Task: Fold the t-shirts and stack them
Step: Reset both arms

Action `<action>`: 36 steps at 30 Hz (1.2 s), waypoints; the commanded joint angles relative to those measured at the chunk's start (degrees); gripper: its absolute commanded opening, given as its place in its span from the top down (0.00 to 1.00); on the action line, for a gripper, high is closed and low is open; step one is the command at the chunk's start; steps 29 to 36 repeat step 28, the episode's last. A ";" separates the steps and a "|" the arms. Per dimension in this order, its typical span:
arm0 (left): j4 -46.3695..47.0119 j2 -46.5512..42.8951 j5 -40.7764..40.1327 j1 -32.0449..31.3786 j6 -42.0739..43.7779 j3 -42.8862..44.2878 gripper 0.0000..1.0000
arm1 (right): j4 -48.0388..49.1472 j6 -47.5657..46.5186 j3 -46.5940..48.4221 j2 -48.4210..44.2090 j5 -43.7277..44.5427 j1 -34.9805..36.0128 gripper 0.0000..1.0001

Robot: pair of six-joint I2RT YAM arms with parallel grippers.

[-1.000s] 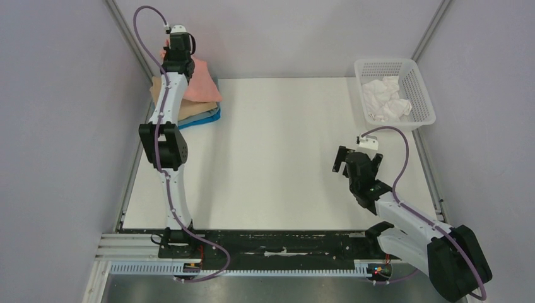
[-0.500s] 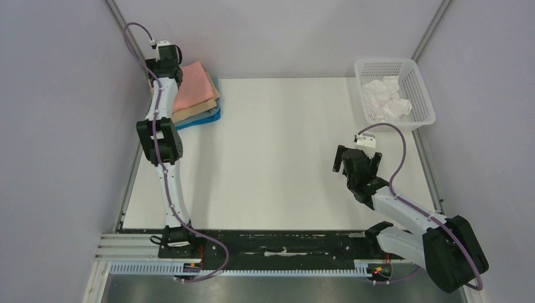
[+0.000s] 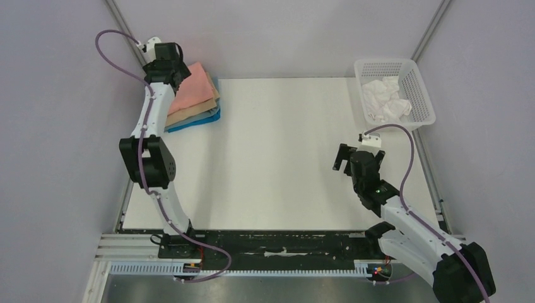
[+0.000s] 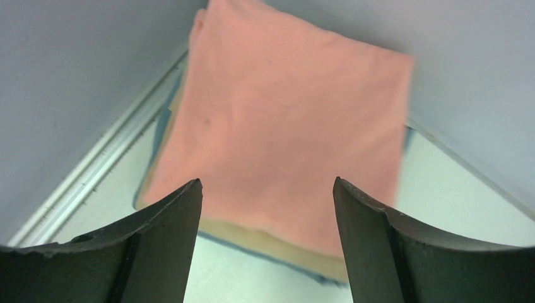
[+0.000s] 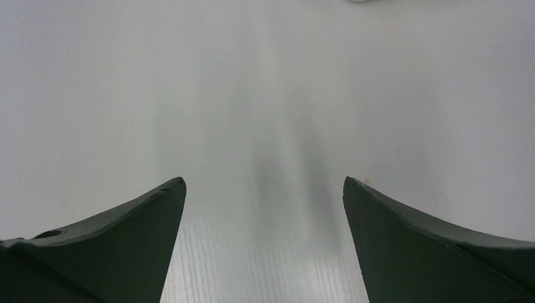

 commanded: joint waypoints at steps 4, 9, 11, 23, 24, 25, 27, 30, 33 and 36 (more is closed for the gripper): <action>10.77 -25.25 3.78 -13.99 -4.18 -28.00 0.18 | -1.50 0.49 -5.15 -10.67 -6.32 -0.20 0.02; 16.20 -42.11 6.01 -23.32 -6.50 -50.87 0.18 | -2.41 2.47 -8.68 -17.71 -8.73 -0.19 0.02; 18.12 -49.59 5.18 -29.24 -6.54 -59.65 0.17 | -2.17 3.19 -10.30 -19.64 -9.83 -0.24 0.02; 20.33 -76.46 7.36 -36.45 -11.46 -86.87 0.16 | 0.49 4.00 -14.52 -24.53 -8.30 -0.19 0.02; 20.27 -76.78 7.37 -36.45 -11.42 -86.95 0.16 | 0.59 3.78 -14.86 -24.85 -8.38 -0.19 0.02; 20.28 -76.95 7.08 -36.45 -11.42 -87.12 0.16 | 0.75 3.66 -15.23 -25.18 -8.40 -0.25 0.02; 19.79 -76.75 6.24 -36.45 -11.37 -87.09 0.16 | 0.90 4.06 -15.33 -25.61 -7.85 -0.19 0.02; 19.52 -76.53 6.07 -36.45 -11.33 -87.02 0.16 | 0.79 4.21 -15.15 -25.68 -7.60 -0.24 0.02; 19.52 -76.53 6.07 -36.45 -11.33 -87.02 0.16 | 0.79 4.21 -15.15 -25.68 -7.60 -0.24 0.02; 19.52 -76.53 6.07 -36.45 -11.33 -87.02 0.16 | 0.79 4.21 -15.15 -25.68 -7.60 -0.24 0.02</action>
